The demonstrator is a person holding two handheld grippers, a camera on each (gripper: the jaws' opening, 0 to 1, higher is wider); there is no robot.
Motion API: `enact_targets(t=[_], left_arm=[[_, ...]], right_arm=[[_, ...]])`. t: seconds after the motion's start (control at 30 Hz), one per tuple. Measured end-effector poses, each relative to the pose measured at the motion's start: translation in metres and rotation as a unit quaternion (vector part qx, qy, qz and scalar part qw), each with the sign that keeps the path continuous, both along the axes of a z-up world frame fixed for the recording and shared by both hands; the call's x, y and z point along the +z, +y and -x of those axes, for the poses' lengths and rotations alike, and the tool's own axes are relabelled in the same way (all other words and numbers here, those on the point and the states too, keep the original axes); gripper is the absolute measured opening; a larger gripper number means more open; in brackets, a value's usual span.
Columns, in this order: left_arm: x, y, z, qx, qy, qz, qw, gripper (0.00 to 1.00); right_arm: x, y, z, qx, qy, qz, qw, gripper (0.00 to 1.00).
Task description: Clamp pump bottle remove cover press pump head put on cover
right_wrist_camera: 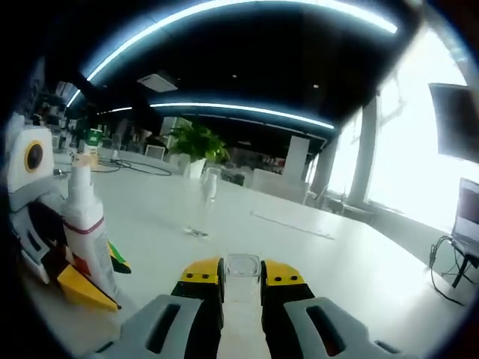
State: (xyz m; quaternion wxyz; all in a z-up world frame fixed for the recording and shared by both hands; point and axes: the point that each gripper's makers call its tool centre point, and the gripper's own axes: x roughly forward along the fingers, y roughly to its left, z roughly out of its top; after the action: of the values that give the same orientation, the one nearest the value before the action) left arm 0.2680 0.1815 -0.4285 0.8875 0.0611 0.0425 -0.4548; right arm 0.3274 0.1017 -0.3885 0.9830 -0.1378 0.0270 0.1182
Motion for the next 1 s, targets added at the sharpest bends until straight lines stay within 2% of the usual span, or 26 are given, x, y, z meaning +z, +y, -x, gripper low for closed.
enact_targets(t=[0.33,1.0], left_arm=[[0.0,-0.001,0.001,0.0,-0.001,-0.001,1.0,0.14],[0.0,0.0,0.0,-0.001,-0.001,0.0,1.0,0.14]], right_arm=[[0.042,0.007,0.015,0.014,-0.035,-0.003,0.9993,0.14],[0.108,0.035,0.054,0.066,-0.103,-0.019,0.9923,0.15]])
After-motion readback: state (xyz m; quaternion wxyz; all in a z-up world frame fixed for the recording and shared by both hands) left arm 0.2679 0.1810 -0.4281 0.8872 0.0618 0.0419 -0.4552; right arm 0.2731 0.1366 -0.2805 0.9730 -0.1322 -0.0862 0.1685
